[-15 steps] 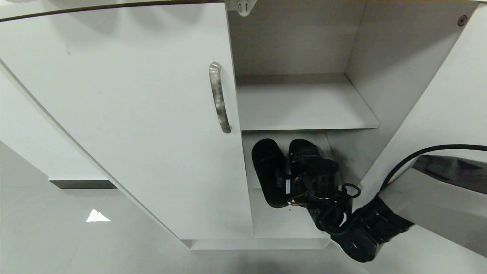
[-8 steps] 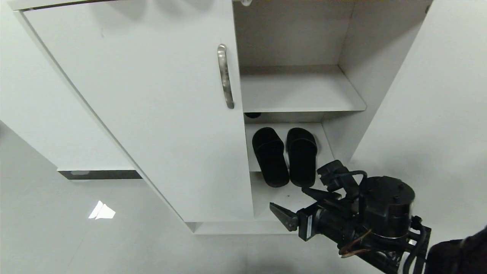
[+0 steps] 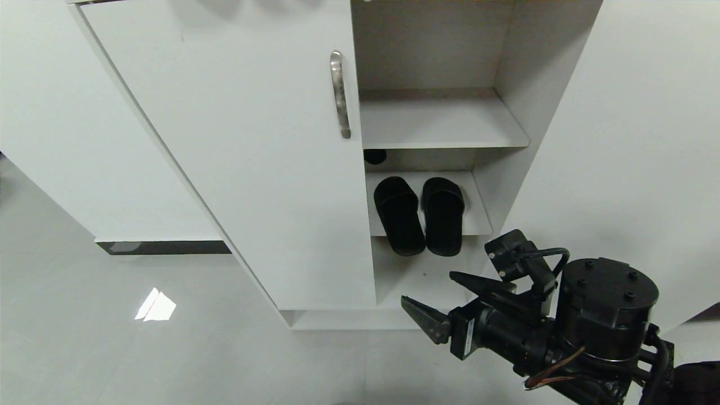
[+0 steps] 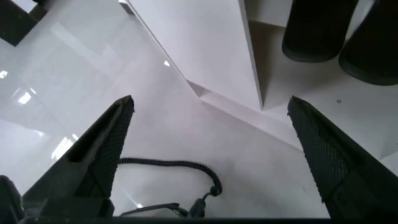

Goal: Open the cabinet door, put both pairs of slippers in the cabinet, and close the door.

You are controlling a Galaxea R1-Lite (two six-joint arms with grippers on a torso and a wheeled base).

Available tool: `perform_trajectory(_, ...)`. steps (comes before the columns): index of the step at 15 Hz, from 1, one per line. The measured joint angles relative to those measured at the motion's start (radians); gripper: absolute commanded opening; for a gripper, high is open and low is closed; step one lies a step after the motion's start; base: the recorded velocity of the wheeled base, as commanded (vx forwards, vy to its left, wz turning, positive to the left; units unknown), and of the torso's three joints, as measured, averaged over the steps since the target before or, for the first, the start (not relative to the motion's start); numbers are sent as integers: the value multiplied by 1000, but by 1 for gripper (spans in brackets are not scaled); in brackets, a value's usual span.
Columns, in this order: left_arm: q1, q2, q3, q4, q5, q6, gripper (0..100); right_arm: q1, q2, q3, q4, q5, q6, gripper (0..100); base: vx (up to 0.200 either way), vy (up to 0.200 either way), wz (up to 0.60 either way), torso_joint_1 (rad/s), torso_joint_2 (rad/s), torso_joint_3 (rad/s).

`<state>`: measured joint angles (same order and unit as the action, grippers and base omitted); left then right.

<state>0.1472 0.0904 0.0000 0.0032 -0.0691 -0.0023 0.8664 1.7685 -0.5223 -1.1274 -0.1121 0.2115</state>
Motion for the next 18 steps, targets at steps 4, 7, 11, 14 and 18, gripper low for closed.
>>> perform_trajectory(4, -1, 0, 0, 0, 0, 0, 0, 7, -3, 0, 0, 0, 0, 100, 0, 0, 0, 4, 2, 192)
perform_trajectory(7, 0, 0, 0, 0, 0, 0, 0, 10, -3, 1, 0, 0, 0, 100, 0, 0, 0, 4, 1, 199)
perform_trajectory(11, 0, 0, 0, 0, 0, 0, 0, 11, -3, 1, 0, -1, 0, 100, 0, 0, 0, 4, 4, 204)
perform_trajectory(14, -1, 0, 0, 0, 0, -1, 0, 13, -3, -2, 1, 0, 1, 100, 0, 0, 0, 2, 1, 201)
perform_trajectory(18, 0, 0, 0, 0, 0, 3, 0, 21, -3, -1, 0, 0, 3, 100, 0, 0, 0, 1, 3, 94)
